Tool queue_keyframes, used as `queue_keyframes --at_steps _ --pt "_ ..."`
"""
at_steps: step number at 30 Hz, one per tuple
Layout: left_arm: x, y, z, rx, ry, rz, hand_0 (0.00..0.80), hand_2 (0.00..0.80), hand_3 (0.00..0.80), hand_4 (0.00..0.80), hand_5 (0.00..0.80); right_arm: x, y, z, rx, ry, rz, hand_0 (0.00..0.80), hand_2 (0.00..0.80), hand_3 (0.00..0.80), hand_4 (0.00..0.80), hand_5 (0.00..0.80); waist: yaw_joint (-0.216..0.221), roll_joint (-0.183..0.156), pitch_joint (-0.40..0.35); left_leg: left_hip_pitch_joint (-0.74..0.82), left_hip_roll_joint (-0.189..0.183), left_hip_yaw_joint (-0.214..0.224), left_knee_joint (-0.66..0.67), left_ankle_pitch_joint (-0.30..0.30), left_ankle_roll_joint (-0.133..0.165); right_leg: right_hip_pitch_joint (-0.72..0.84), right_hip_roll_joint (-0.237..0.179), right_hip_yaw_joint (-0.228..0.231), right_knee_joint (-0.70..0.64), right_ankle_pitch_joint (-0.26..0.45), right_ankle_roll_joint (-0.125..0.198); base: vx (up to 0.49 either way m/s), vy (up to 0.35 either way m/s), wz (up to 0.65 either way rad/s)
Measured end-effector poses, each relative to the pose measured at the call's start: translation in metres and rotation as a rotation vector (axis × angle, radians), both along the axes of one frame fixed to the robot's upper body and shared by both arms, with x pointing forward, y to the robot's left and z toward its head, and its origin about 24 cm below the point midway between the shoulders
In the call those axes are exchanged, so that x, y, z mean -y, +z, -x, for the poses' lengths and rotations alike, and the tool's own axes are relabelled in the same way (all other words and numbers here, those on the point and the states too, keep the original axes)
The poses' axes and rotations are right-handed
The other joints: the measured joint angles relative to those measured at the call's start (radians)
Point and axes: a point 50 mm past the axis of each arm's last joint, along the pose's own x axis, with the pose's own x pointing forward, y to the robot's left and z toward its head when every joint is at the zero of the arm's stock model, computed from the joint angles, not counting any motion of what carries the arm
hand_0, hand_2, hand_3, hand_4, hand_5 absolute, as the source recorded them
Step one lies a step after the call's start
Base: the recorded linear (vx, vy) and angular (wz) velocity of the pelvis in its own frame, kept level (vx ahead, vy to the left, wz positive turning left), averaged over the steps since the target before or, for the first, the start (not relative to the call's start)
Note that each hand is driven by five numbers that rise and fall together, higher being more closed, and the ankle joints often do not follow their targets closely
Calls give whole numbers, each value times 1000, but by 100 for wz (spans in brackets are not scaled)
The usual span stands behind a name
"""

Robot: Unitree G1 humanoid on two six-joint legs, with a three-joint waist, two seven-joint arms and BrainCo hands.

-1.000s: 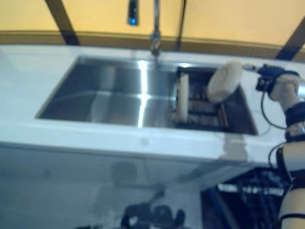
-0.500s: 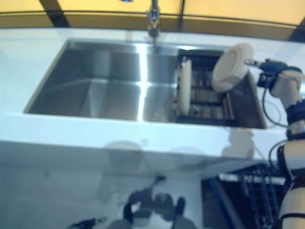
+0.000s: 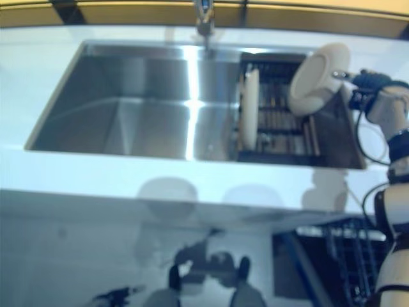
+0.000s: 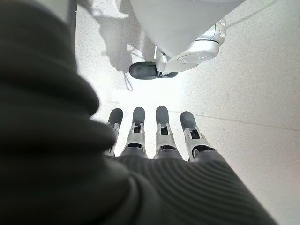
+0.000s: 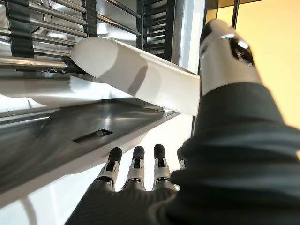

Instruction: Take plates into dishwasher

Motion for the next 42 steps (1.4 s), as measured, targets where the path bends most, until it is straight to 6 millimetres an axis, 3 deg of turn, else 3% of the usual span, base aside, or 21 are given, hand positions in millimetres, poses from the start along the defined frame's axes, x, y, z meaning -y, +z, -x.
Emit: queue_keyframes --at_steps 42 --pt "1 0 1 -9 36 20 0 0 0 0 0 -4 16 -1 73 -1 11 0 0 0 0 0 3 2 6 3 0 -3 2 0 0 7 0 -2 0 0 0 2 0 0"
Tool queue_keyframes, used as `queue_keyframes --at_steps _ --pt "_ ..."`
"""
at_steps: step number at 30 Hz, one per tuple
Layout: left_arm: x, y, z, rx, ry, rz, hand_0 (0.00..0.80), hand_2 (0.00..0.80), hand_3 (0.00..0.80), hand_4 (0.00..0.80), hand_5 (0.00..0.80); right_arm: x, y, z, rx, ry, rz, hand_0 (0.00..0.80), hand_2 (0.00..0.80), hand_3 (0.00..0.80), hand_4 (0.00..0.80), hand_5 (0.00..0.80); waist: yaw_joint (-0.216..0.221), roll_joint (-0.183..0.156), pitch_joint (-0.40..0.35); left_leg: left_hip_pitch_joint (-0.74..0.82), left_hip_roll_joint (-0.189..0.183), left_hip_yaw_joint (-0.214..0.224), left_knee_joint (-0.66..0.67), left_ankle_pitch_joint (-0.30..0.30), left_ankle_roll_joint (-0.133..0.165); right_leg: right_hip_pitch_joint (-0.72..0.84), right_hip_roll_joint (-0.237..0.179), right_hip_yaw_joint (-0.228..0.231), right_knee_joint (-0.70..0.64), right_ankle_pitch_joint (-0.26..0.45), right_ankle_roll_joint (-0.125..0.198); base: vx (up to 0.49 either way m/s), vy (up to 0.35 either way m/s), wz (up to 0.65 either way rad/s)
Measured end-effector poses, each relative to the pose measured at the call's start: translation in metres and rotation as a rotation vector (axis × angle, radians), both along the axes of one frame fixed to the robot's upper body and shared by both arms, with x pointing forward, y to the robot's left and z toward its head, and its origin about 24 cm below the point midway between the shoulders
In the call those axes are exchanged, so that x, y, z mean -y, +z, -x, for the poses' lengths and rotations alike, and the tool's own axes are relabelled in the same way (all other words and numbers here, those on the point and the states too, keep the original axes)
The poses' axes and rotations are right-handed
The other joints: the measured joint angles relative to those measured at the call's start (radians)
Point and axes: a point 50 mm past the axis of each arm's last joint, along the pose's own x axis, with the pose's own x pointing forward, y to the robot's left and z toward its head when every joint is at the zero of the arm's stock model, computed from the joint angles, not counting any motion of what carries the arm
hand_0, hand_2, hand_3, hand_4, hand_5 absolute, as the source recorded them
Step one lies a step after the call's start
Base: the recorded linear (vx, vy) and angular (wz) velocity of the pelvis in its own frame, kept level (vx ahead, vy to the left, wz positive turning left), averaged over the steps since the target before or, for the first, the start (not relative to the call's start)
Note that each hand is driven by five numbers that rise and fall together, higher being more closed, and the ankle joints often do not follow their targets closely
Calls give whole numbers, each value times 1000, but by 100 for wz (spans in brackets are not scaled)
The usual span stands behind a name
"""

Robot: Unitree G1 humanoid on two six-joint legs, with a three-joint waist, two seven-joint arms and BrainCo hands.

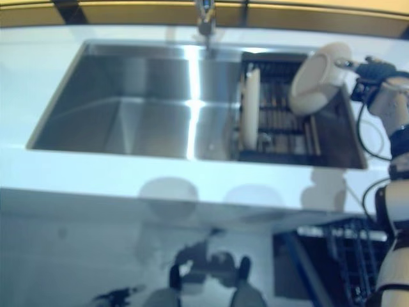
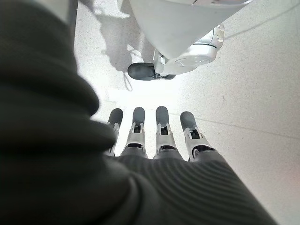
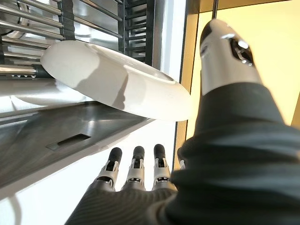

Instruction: Take plates into dishwasher

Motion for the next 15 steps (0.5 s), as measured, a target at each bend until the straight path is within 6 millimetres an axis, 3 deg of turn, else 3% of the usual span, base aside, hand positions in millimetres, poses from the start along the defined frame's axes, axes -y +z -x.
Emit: queue_keyframes --at_steps 15 --pt "0 1 -2 5 1 -7 0 0 0 0 0 -6 -3 -3 2 9 -33 0 0 0 0 0 0 -13 7 0 0 0 1 0 0 0 0 1 0 0 0 0 0 0"
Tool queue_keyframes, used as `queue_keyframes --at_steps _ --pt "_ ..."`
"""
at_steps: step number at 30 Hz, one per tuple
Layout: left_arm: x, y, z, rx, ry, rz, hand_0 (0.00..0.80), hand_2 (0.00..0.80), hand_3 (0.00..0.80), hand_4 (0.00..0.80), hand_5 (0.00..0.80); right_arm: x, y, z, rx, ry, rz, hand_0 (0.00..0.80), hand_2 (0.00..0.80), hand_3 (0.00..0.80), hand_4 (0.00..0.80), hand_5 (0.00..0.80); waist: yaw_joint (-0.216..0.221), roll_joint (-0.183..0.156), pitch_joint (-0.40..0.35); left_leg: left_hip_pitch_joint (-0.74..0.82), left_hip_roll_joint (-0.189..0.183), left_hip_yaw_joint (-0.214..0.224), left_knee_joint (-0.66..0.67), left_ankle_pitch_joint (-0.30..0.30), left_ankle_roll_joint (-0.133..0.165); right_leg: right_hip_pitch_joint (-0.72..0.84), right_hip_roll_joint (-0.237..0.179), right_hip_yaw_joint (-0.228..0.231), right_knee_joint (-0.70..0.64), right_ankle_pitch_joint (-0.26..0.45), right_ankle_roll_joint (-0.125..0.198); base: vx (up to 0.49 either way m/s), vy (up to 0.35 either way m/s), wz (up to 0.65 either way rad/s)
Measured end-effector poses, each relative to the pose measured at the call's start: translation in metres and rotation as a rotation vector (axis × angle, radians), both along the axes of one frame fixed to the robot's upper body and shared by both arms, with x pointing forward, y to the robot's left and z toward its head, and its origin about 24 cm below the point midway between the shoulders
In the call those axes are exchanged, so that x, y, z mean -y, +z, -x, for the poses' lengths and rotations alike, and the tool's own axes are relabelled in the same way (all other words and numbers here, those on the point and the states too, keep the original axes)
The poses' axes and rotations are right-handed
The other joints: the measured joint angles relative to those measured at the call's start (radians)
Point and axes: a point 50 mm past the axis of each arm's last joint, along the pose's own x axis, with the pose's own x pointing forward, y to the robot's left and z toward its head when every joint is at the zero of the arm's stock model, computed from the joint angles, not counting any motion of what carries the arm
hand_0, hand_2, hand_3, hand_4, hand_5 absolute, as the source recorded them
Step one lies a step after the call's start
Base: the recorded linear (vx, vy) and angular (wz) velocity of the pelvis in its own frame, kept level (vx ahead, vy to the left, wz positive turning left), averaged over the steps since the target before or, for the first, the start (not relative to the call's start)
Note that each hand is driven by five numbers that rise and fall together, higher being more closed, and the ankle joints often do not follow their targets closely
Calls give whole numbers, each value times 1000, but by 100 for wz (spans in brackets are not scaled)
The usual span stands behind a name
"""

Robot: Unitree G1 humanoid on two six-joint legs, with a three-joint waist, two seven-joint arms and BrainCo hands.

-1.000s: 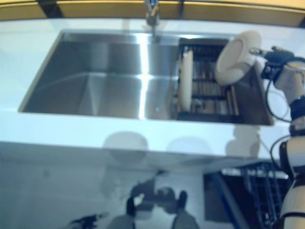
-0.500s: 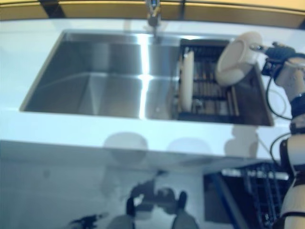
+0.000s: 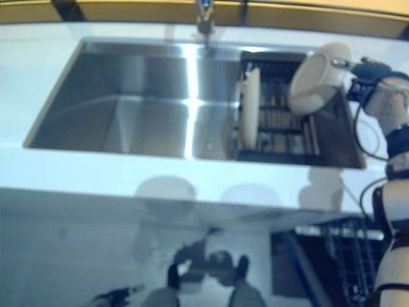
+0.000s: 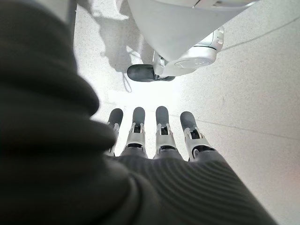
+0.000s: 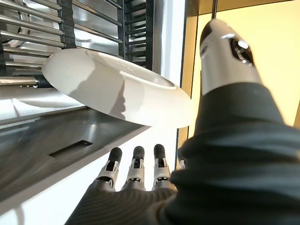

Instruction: Take plates into dishwasher

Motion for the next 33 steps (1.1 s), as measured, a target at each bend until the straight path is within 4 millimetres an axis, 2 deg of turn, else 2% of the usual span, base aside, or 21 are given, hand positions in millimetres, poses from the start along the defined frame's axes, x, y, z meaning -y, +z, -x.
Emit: queue_keyframes --at_steps 13,22,30,31,32,33 --pt "1 0 -2 13 31 16 0 0 0 0 0 -3 -1 -2 2 14 -16 0 0 0 0 0 0 5 3 -12 -1 1 -1 0 0 -13 0 1 0 0 0 0 0 0" --pt "2 1 -6 29 46 23 0 0 0 0 0 -6 -2 -3 5 12 -39 0 0 0 0 0 0 23 16 -18 -1 0 0 0 0 -19 -1 0 0 0 0 0 0 0" --pt "4 5 -19 67 41 27 0 0 0 0 0 -8 -2 -4 13 23 -62 0 0 0 0 0 0 33 44 -37 -1 0 1 0 0 -37 -1 -1 0 1 0 -27 8 0" --pt "5 6 -21 71 40 28 0 0 0 0 0 -8 -2 -4 16 24 -65 198 198 198 198 198 0 33 46 -40 -1 1 1 0 0 -41 -1 -1 0 1 0 -32 14 -1" --pt "5 6 -23 77 39 30 0 0 0 0 0 -8 -2 -4 19 25 -65 800 800 800 800 800 0 35 52 -40 -1 1 1 0 0 -41 -1 -1 0 1 -1 0 0 0" --pt "5 7 -23 79 39 30 0 0 0 0 0 -9 -2 -4 25 24 -64 800 800 800 800 800 0 37 53 -41 -1 1 1 0 0 -42 -1 -1 0 1 -1 -33 16 -1"
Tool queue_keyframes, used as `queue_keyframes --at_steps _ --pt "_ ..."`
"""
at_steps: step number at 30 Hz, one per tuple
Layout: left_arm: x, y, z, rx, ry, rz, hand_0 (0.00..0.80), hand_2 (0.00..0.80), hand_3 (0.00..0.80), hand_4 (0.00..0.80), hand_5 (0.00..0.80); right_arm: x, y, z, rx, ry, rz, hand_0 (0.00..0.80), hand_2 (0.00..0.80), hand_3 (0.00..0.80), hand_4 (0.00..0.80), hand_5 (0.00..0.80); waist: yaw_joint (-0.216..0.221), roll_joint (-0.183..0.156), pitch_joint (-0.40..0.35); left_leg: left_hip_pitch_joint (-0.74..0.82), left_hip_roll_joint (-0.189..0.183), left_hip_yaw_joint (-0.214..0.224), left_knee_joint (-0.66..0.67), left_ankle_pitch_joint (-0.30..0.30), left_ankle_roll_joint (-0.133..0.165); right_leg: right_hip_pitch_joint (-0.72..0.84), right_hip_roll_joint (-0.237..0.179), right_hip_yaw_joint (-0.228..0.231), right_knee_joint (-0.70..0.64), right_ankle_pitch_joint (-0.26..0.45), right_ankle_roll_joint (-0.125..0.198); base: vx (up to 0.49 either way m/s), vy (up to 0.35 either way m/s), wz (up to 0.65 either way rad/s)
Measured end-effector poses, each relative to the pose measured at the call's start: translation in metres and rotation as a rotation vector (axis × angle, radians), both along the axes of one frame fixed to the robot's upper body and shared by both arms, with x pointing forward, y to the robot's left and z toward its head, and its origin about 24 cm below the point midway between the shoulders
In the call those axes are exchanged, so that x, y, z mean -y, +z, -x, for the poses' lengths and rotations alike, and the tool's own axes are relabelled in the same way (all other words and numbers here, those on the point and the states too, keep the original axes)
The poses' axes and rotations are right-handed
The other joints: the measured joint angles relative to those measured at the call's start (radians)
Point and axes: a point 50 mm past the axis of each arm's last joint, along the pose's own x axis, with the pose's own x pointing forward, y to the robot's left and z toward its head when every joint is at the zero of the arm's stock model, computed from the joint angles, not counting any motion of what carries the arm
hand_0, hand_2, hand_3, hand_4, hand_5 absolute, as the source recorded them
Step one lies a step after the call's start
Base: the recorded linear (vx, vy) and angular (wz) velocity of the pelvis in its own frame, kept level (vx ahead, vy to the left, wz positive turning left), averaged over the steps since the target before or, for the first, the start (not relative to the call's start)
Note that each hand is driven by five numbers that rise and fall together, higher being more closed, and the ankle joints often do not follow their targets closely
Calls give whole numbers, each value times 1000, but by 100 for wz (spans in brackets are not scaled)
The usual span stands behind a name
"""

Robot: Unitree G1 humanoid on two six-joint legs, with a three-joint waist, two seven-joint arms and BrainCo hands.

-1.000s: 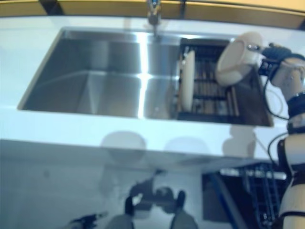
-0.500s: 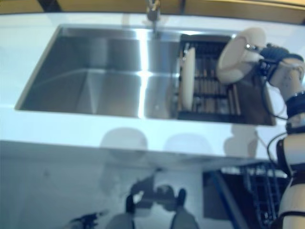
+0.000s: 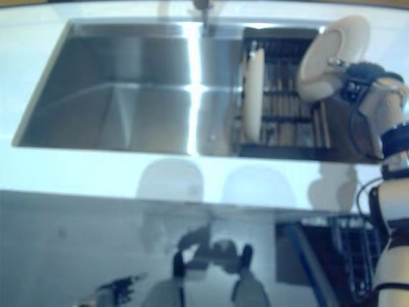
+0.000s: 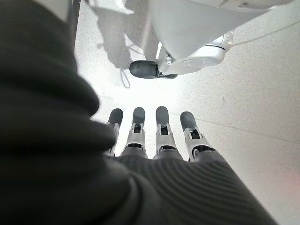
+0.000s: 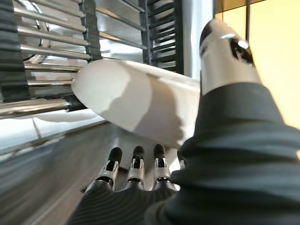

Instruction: Take plates into dishwasher

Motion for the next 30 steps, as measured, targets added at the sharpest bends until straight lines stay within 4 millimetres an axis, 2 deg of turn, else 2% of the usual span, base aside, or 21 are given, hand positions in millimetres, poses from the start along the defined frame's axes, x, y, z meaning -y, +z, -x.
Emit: queue_keyframes --at_steps 8,23,28,30 --pt "0 2 -5 11 8 1 0 0 0 0 0 -6 9 -1 59 -16 26 800 800 800 800 800 2 3 2 0 0 -1 0 1 0 0 -1 -1 0 0 0 0 0 0" --pt "1 1 -3 11 8 0 0 0 0 0 0 9 17 3 50 -118 102 800 800 800 800 800 3 1 1 38 1 -9 -3 4 0 47 -2 -17 0 1 0 -2 -6 3" --pt "0 0 0 11 6 1 0 0 0 0 0 21 28 11 77 -159 114 800 800 800 800 800 1 -18 -25 59 2 -9 -4 7 0 69 -2 -18 0 1 0 4 -1 1" --pt "-1 -2 8 -2 2 -4 0 0 0 0 0 25 31 14 85 -174 120 800 800 800 800 800 0 -34 -67 61 2 -7 -4 7 0 70 -2 -17 0 1 -1 0 0 0"
